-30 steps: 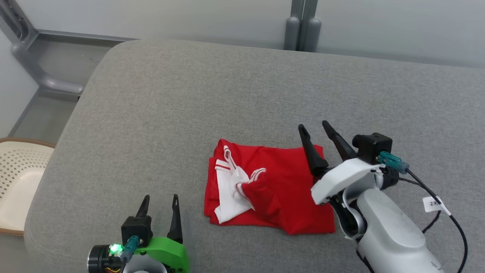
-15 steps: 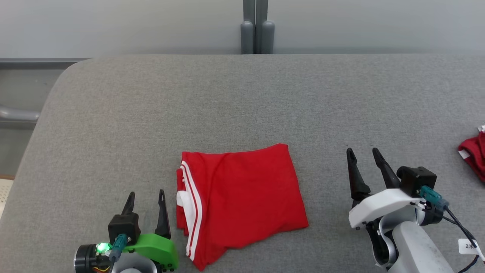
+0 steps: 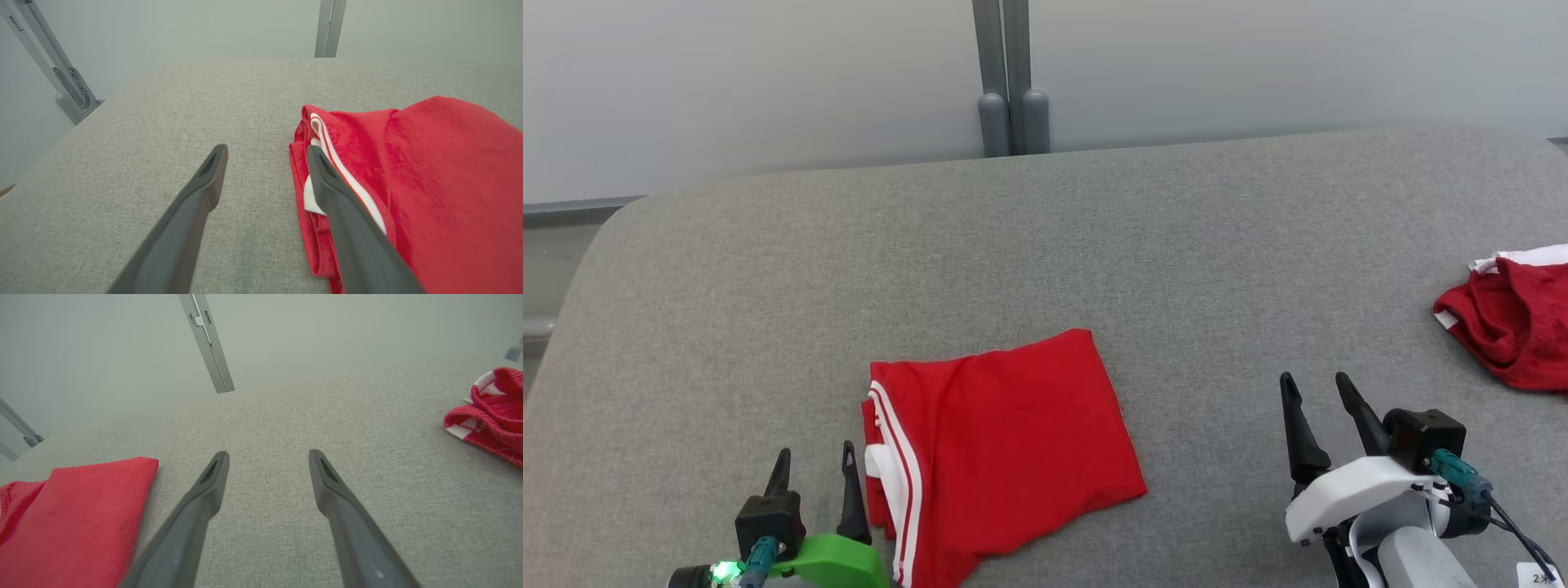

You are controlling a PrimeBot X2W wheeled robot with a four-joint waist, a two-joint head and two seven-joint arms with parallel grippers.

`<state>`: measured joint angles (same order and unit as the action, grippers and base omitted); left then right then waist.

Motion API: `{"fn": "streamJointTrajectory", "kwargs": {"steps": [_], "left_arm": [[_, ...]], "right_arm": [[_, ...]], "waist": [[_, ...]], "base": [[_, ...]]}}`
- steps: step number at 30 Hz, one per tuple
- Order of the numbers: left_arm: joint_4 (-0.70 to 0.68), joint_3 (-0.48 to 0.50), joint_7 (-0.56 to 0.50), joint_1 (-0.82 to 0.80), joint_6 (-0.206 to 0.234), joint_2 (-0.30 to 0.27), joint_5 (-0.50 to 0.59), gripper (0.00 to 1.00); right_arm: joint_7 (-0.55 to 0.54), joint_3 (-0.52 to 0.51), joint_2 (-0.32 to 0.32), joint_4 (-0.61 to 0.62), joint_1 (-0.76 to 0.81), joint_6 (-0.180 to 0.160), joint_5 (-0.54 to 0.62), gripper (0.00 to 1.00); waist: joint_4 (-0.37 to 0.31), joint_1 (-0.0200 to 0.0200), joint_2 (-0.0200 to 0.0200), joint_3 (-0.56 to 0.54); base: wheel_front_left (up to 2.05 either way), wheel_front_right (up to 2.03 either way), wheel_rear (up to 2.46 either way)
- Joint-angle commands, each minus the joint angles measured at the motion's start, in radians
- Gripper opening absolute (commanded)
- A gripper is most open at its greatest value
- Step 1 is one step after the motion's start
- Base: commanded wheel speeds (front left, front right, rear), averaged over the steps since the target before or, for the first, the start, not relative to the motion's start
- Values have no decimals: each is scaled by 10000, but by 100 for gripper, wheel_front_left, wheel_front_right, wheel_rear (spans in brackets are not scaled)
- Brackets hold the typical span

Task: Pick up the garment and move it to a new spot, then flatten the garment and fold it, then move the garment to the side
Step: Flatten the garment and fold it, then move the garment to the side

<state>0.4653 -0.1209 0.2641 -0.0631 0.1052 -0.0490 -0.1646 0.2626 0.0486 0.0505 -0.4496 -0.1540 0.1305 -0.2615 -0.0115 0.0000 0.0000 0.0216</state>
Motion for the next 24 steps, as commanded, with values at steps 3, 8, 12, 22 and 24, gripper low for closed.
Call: {"fn": "streamJointTrajectory", "kwargs": {"steps": [3, 8, 12, 22, 24], "left_arm": [[-70, 137, -4, 241, -8, -37, 156, 100], [-184, 261, -4, 324, -21, -36, 190, 100], [-270, 272, -4, 353, -25, -36, 187, 100], [-321, -137, -4, 1, -96, -37, 149, 100], [-295, -241, -4, -165, -113, -39, 170, 100]], "right_arm": [[23, -34, 9, 49, 216, 2, 95, 100], [23, -64, 10, 92, 312, 2, 139, 100], [23, -62, 10, 168, 368, 2, 233, 100], [24, 950, 11, 90, -98, 2, 538, 100], [24, 1247, 9, -5, -256, 2, 604, 100]], "waist": [[-182, 0, 0, -173], [-220, 0, 0, -207], [-209, 0, 0, -192], [421, 0, 0, 278], [702, 0, 0, 448]], "base": [[0, 0, 0], [0, 0, 0], [0, 0, 0], [0, 0, 0], [0, 0, 0]]}}
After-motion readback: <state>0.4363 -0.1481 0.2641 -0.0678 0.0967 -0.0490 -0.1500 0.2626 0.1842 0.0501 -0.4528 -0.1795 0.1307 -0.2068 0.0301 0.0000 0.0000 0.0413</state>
